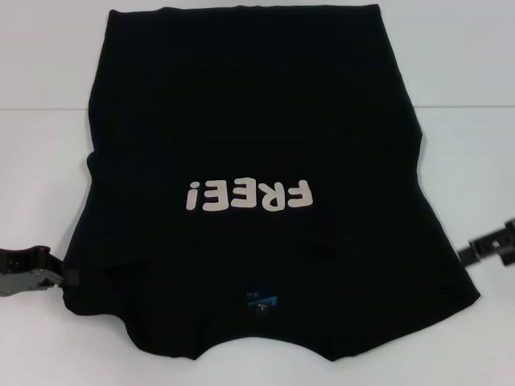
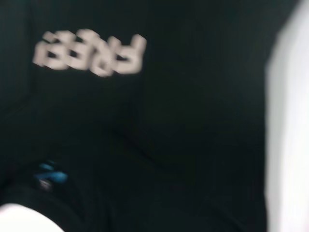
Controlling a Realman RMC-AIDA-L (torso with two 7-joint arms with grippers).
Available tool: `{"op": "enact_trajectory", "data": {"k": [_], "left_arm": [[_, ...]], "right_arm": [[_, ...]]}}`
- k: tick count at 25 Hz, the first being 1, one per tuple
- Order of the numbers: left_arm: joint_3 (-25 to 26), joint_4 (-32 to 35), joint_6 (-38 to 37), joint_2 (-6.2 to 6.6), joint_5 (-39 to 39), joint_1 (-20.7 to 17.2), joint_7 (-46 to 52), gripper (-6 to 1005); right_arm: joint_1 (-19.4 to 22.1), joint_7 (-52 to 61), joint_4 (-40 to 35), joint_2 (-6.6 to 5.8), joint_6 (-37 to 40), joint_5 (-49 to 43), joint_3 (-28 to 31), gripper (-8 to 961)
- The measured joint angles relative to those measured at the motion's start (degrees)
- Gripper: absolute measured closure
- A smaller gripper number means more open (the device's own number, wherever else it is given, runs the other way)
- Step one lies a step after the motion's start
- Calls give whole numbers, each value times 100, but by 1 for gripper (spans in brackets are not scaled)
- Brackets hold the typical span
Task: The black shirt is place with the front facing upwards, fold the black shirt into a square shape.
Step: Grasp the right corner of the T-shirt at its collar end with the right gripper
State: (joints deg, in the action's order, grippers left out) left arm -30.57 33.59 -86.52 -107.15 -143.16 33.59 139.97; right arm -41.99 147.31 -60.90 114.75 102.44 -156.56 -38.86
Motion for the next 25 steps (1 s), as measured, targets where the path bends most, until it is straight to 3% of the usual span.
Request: {"op": "enact_trajectory", "data": {"k": [16, 25], "left_arm": [[-28, 8, 12, -23, -9, 12, -136, 998], [-28, -1, 28, -25, -2, 27, -137, 997]], "right_arm": [[130, -363, 1006, 41, -970, -262, -44, 38], [107, -450, 1154, 108, -1218, -258, -55, 38]]}}
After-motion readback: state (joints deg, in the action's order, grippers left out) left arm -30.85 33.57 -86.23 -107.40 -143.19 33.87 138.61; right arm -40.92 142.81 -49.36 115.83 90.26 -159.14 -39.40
